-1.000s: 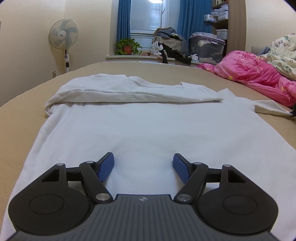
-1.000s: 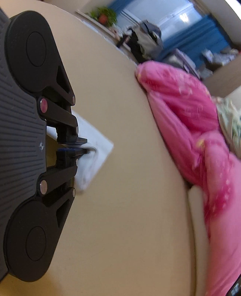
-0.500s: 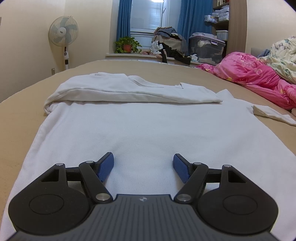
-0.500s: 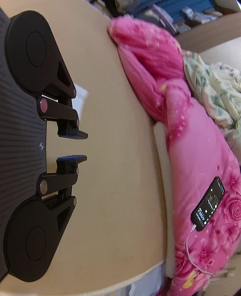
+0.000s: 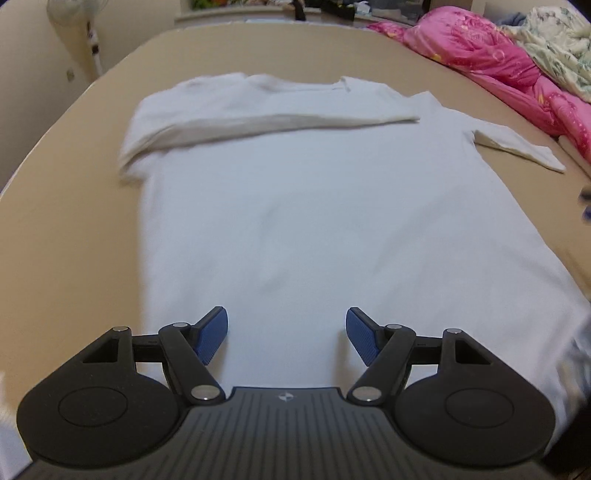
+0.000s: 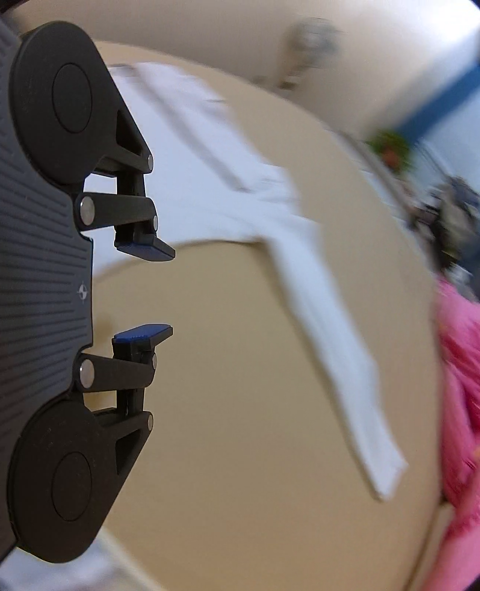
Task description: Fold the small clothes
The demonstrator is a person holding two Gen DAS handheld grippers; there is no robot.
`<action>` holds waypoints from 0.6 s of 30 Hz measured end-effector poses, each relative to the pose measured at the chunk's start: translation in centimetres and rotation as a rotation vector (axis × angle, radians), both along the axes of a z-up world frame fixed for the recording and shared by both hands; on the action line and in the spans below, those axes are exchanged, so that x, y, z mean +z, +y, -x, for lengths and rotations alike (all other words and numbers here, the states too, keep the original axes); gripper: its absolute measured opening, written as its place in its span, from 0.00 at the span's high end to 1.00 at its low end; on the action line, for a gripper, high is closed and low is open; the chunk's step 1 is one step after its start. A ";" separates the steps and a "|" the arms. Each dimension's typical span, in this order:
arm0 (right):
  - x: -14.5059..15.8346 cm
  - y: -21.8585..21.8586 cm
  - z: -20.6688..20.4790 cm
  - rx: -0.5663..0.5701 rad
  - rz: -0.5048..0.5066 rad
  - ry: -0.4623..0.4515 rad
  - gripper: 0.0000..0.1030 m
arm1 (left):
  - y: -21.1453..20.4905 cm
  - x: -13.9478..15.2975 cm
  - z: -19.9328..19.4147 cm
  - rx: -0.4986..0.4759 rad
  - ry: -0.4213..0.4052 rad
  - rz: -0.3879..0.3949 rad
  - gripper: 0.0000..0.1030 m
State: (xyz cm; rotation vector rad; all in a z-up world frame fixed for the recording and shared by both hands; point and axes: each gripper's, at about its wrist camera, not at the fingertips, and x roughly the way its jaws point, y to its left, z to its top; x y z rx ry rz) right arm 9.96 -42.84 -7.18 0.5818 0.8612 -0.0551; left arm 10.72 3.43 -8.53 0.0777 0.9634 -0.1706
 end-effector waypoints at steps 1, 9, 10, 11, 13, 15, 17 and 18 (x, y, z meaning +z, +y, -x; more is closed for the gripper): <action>-0.8 1.3 0.7 0.051 0.027 0.033 0.62 | 1.6 0.3 1.2 0.025 0.009 0.019 0.33; -4.6 7.3 3.0 0.247 0.316 0.131 0.62 | 6.5 -1.6 5.9 0.218 0.101 0.073 0.54; -4.7 7.5 3.0 0.252 0.330 0.126 0.62 | 6.3 -1.9 6.1 0.211 0.110 0.057 0.54; -4.6 7.5 3.0 0.247 0.329 0.126 0.62 | 6.2 -2.1 6.3 0.205 0.109 0.033 0.54; -4.6 7.6 3.2 0.223 0.320 0.129 0.70 | 6.0 -2.0 6.8 0.206 0.095 -0.004 0.54; -4.7 7.7 3.4 0.213 0.323 0.133 0.87 | 6.3 -1.9 7.2 0.229 0.097 -0.013 0.54; -4.8 7.7 4.1 0.232 0.310 0.130 0.95 | 6.6 -1.9 7.7 0.262 0.098 -0.015 0.57; -4.7 7.8 4.2 0.238 0.319 0.124 0.95 | 6.6 -1.9 7.7 0.270 0.098 -0.013 0.58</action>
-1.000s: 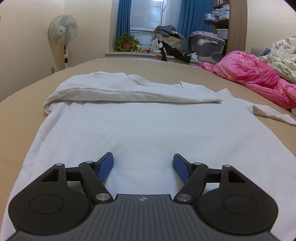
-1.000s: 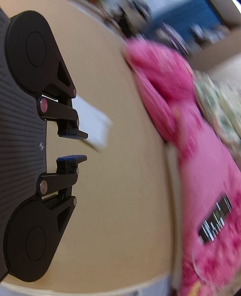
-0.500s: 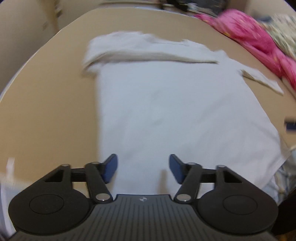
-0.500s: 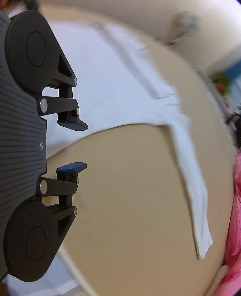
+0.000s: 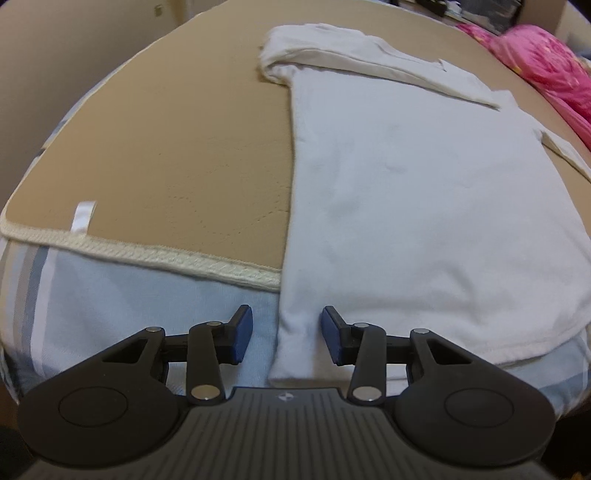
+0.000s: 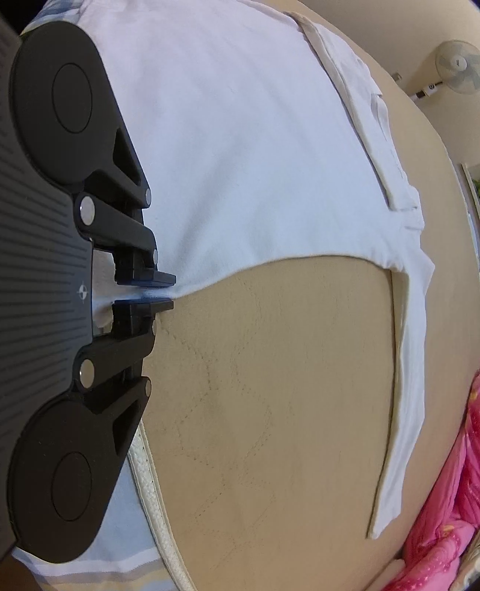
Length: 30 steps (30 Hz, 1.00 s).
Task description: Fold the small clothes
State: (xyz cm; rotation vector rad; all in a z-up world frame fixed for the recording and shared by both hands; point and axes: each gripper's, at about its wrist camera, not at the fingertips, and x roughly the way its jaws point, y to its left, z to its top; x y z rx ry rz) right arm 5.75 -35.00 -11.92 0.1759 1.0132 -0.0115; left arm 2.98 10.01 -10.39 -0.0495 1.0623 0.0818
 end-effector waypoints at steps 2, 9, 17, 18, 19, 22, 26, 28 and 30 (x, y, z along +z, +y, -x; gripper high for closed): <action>0.0 0.0 0.5 0.010 0.001 -0.008 0.96 | -0.4 -0.1 -0.1 -0.014 0.003 -0.006 0.88; 3.8 -3.8 1.6 -0.056 -0.117 -0.101 0.97 | -2.5 2.3 2.3 -0.084 -0.084 0.034 0.96; 4.8 -5.2 3.3 -0.045 -0.037 -0.067 0.97 | -2.0 4.6 5.5 -0.071 -0.114 0.141 0.97; 4.8 -5.4 3.4 -0.045 -0.038 -0.053 0.97 | -2.0 4.6 5.7 -0.071 -0.106 0.140 0.96; 4.8 -5.6 4.0 -0.048 -0.036 -0.031 0.97 | -1.9 4.4 5.6 -0.070 -0.089 0.135 0.96; 3.9 -5.0 3.8 -0.056 0.004 0.034 0.96 | -2.2 2.9 5.1 -0.086 -0.014 0.134 0.94; 4.9 -3.9 3.5 -0.113 0.103 -0.074 0.86 | -3.2 4.2 4.9 -0.128 -0.144 0.086 0.84; 5.6 -2.9 3.5 -0.057 0.024 -0.147 0.76 | -4.5 4.8 4.7 -0.186 -0.200 0.116 0.81; 5.2 -1.6 2.9 0.004 -0.069 -0.140 0.69 | -5.6 4.3 4.0 -0.220 -0.188 0.140 0.77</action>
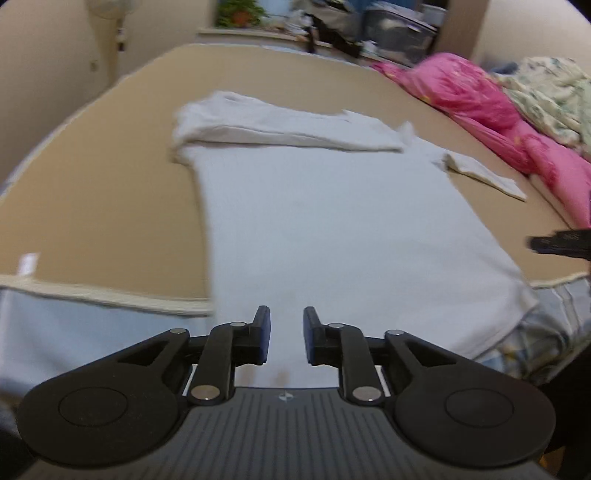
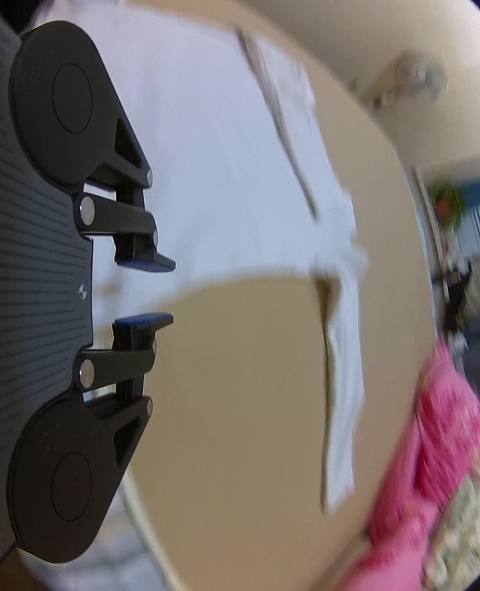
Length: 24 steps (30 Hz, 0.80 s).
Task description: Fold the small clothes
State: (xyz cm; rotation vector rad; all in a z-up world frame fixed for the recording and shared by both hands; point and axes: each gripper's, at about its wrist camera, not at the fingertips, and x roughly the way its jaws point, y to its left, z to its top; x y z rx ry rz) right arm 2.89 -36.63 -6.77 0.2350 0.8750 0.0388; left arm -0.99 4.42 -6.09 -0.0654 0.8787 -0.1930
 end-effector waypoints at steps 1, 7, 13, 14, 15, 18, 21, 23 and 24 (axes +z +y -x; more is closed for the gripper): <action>-0.6 0.4 -0.4 0.023 -0.039 0.029 0.64 | -0.5 -0.8 -0.6 -0.009 0.037 0.005 0.69; -3.6 2.5 -3.2 0.013 -0.031 0.222 0.61 | -2.8 -3.6 -3.5 -0.014 0.195 -0.097 0.58; -1.0 3.1 -4.6 -0.027 -0.031 0.105 0.59 | -6.6 1.0 -8.2 -0.069 -0.055 -0.113 0.66; -1.0 3.2 -4.6 -0.030 -0.032 0.109 0.59 | -7.5 1.3 -9.6 -0.082 -0.082 -0.116 0.86; -1.0 3.1 -4.9 -0.037 -0.031 0.114 0.59 | -8.6 1.5 -11.1 -0.096 -0.101 -0.115 0.95; -1.0 3.0 -5.5 -0.051 -0.032 0.114 0.59 | -12.5 1.5 -15.6 -0.104 -0.154 -0.098 0.99; -1.0 3.0 -6.3 -0.050 -0.062 0.110 0.59 | -15.9 1.0 -20.2 -0.120 -0.218 -0.079 0.99; -0.9 3.0 -7.3 -0.043 -0.073 0.106 0.59 | -18.1 -0.1 -23.0 -0.126 -0.222 -0.072 0.97; -0.9 2.9 -7.7 -0.037 -0.077 0.106 0.59 | -19.0 -0.6 -24.4 -0.125 -0.218 -0.067 0.97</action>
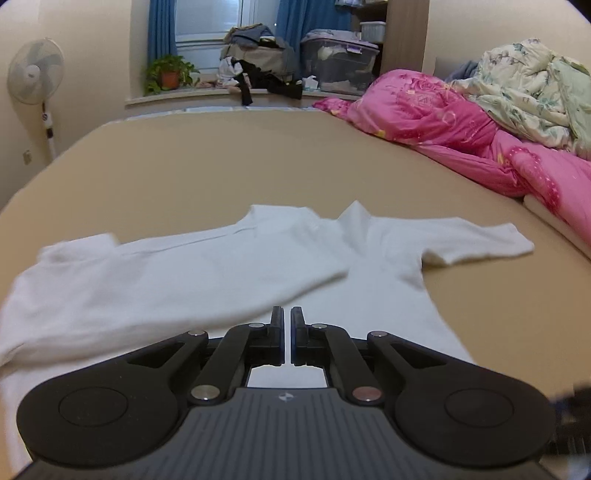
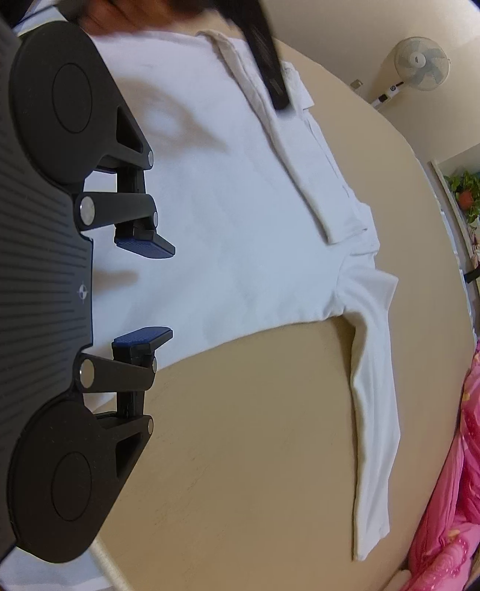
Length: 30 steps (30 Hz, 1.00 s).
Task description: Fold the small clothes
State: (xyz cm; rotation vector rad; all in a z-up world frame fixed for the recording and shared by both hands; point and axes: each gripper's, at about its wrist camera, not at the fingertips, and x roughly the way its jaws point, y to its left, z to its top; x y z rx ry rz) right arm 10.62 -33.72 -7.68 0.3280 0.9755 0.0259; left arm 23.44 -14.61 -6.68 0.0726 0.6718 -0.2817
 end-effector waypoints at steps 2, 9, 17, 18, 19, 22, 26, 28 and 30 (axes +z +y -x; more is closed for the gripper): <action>0.1 -0.1 -0.6 0.002 -0.014 0.000 0.59 | -1.8 -1.0 -3.2 -0.003 0.004 -0.009 0.92; -0.2 -0.6 -2.3 -0.013 -0.062 0.016 0.59 | -7.4 -5.3 -9.7 -0.039 0.031 -0.109 0.42; -1.2 0.2 -3.2 0.009 -0.041 0.049 0.59 | -3.2 -4.5 -12.2 -0.063 0.000 -0.178 0.97; -1.5 0.4 -3.2 0.016 -0.034 0.057 0.59 | -0.6 -3.2 -11.9 -0.017 -0.021 -0.144 0.97; -1.8 0.5 -3.3 0.023 -0.026 0.064 0.59 | 2.4 -2.0 -11.5 0.036 -0.038 -0.111 0.97; -2.4 1.1 -3.2 0.039 0.005 0.079 0.59 | 13.2 1.1 -9.2 0.217 -0.091 -0.056 0.97; -2.8 1.9 -3.1 0.058 0.059 0.074 0.59 | 29.7 3.0 -4.4 0.530 -0.123 -0.023 0.97; -3.0 2.4 -2.8 0.064 0.091 0.064 0.58 | 37.5 3.0 -1.2 0.711 -0.135 0.003 0.97; -3.0 2.7 -2.5 0.056 0.109 0.051 0.58 | 43.5 2.4 1.9 0.871 -0.133 0.056 0.97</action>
